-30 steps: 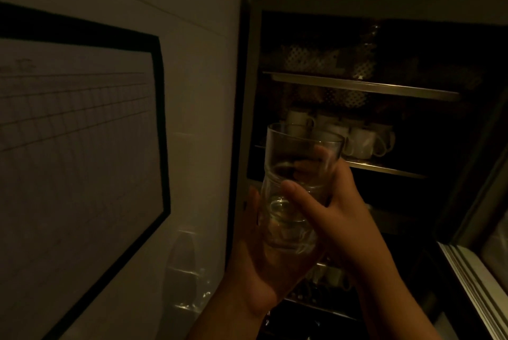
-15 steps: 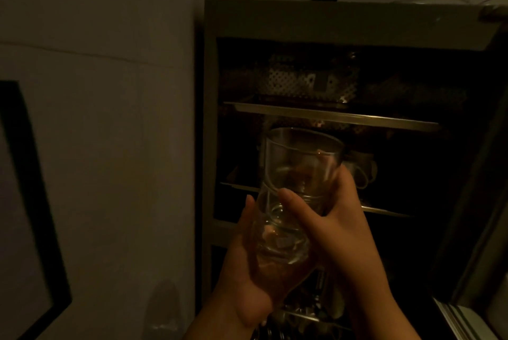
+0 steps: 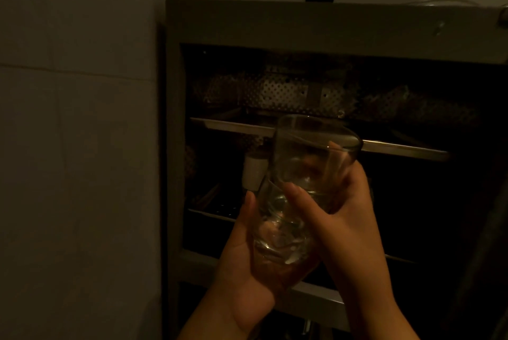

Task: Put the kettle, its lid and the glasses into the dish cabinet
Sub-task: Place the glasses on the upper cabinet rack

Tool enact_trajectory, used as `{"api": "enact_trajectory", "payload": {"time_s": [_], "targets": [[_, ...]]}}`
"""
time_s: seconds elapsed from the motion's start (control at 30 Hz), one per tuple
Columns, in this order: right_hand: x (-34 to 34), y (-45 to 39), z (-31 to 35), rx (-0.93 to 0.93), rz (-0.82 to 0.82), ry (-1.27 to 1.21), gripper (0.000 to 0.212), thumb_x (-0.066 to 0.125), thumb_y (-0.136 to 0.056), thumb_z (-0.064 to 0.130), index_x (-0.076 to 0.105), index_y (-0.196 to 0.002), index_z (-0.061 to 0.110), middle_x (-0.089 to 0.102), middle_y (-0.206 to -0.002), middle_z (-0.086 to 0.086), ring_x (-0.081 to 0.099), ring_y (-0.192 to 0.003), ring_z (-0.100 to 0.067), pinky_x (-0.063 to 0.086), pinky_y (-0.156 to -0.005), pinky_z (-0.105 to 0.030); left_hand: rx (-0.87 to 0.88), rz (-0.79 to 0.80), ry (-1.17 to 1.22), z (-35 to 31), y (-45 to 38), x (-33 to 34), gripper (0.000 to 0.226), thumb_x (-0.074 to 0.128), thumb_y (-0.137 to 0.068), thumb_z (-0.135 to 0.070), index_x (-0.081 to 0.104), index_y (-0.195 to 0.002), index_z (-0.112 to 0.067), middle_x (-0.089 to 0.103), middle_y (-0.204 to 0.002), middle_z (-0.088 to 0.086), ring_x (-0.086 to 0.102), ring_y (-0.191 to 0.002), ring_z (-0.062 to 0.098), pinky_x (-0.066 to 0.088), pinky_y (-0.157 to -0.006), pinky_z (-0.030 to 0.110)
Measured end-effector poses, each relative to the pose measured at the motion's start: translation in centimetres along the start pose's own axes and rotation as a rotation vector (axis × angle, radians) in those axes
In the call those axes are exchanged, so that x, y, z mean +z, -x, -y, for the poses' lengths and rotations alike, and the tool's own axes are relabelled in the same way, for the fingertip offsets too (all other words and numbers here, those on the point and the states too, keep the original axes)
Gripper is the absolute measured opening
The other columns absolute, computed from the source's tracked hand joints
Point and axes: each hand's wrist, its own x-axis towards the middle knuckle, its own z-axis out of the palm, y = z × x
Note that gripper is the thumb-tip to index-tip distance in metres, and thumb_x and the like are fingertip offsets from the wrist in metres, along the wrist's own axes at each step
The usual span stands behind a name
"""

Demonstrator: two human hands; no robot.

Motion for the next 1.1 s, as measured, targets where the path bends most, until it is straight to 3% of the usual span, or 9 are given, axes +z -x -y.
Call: {"api": "enact_trajectory", "payload": {"time_s": [0.07, 0.2, 0.37, 0.57, 0.67, 0.77, 0.9, 1.0, 1.1], "targets": [[-0.4, -0.5, -0.4, -0.012, -0.010, 0.006, 0.081, 0.074, -0.052, 0.055, 0.043, -0.125, 0.039, 0.063, -0.110, 0.020, 0.063, -0.097, 0.001, 0.054, -0.073, -0.021, 0.003, -0.012, -0.004, 0.2, -0.7, -0.3, 0.070, 0.063, -0.068, -0.054, 0.065, -0.118, -0.005, 0.058, -0.127, 0.021, 0.061, -0.111, 0.036, 0.047, -0.093, 0.047], [-0.7, -1.3, -0.8, -0.042, -0.054, 0.014, 0.079, 0.072, -0.057, 0.056, 0.041, -0.126, 0.034, 0.061, -0.111, 0.023, 0.060, -0.099, 0.005, 0.046, -0.077, -0.007, -0.003, -0.015, 0.017, 0.6, -1.7, -0.8, 0.066, 0.064, -0.067, -0.055, 0.069, -0.111, -0.005, 0.061, -0.124, 0.021, 0.062, -0.108, 0.037, 0.045, -0.094, 0.047], [-0.8, -2.3, -0.8, -0.079, -0.131, 0.041, 0.078, 0.070, -0.063, 0.063, 0.035, -0.129, 0.039, 0.059, -0.113, 0.024, 0.059, -0.101, 0.006, 0.045, -0.074, -0.005, -0.032, 0.024, 0.033, 0.5, -3.0, -0.7, 0.072, 0.067, -0.066, -0.055, 0.065, -0.118, -0.006, 0.055, -0.132, 0.021, 0.053, -0.120, 0.038, 0.040, -0.102, 0.049], [-0.7, -3.5, -0.1, -0.108, -0.205, 0.029, 0.062, 0.060, -0.064, 0.063, 0.032, -0.118, 0.052, 0.058, -0.106, 0.034, 0.057, -0.097, 0.012, 0.042, -0.068, 0.000, -0.078, 0.079, -0.031, -0.1, -3.7, -0.2, 0.072, 0.072, -0.068, -0.060, 0.066, -0.117, -0.007, 0.058, -0.128, 0.021, 0.058, -0.115, 0.036, 0.051, -0.090, 0.047], [-0.8, -4.0, 0.1, -0.130, -0.277, 0.021, 0.061, 0.059, -0.068, 0.070, 0.032, -0.119, 0.051, 0.059, -0.105, 0.034, 0.058, -0.097, 0.010, 0.042, -0.068, -0.001, -0.080, 0.068, -0.073, -0.4, -3.7, -0.4, 0.080, 0.081, -0.054, -0.056, 0.066, -0.117, -0.009, 0.059, -0.127, 0.020, 0.061, -0.111, 0.035, 0.052, -0.086, 0.044], [-1.3, -4.6, 0.0, -0.156, -0.352, 0.024, 0.081, 0.051, -0.064, 0.079, 0.026, -0.132, 0.042, 0.058, -0.106, 0.035, 0.059, -0.101, 0.006, 0.049, -0.075, -0.011, -0.082, 0.075, -0.070, -0.9, -3.9, -0.4, 0.085, 0.085, -0.052, -0.054, 0.064, -0.120, -0.007, 0.057, -0.130, 0.019, 0.061, -0.110, 0.034, 0.053, -0.085, 0.042], [-1.9, -5.6, -0.4, -0.063, -0.369, -0.064, 0.092, 0.049, -0.063, 0.079, 0.025, -0.139, 0.032, 0.064, -0.109, 0.018, 0.063, -0.102, -0.006, 0.050, -0.089, -0.048, -0.084, 0.065, 0.009, -1.4, -4.3, -0.6, 0.075, 0.068, -0.060, -0.058, 0.069, -0.111, -0.003, 0.061, -0.121, 0.018, 0.064, -0.099, 0.032, 0.056, -0.075, 0.037], [-2.4, -6.5, -0.3, 0.046, -0.381, -0.251, 0.087, 0.054, -0.063, 0.071, 0.030, -0.136, 0.030, 0.057, -0.122, -0.001, 0.065, -0.100, -0.010, 0.056, -0.079, -0.039, -0.100, 0.071, 0.102, -1.8, -4.4, -0.2, 0.072, 0.071, -0.056, -0.053, 0.071, -0.104, 0.000, 0.065, -0.113, 0.021, 0.066, -0.091, 0.033, 0.057, -0.065, 0.037], [-3.2, -7.4, -0.1, 0.140, -0.361, -0.372, 0.073, 0.065, -0.069, 0.051, 0.034, -0.131, 0.027, 0.055, -0.121, -0.005, 0.064, -0.102, -0.015, 0.057, -0.075, -0.035, -0.105, 0.037, 0.152, -2.3, -4.7, 0.2, 0.076, 0.073, -0.055, -0.051, 0.068, -0.111, 0.001, 0.060, -0.122, 0.022, 0.061, -0.100, 0.035, 0.057, -0.063, 0.039]]}}
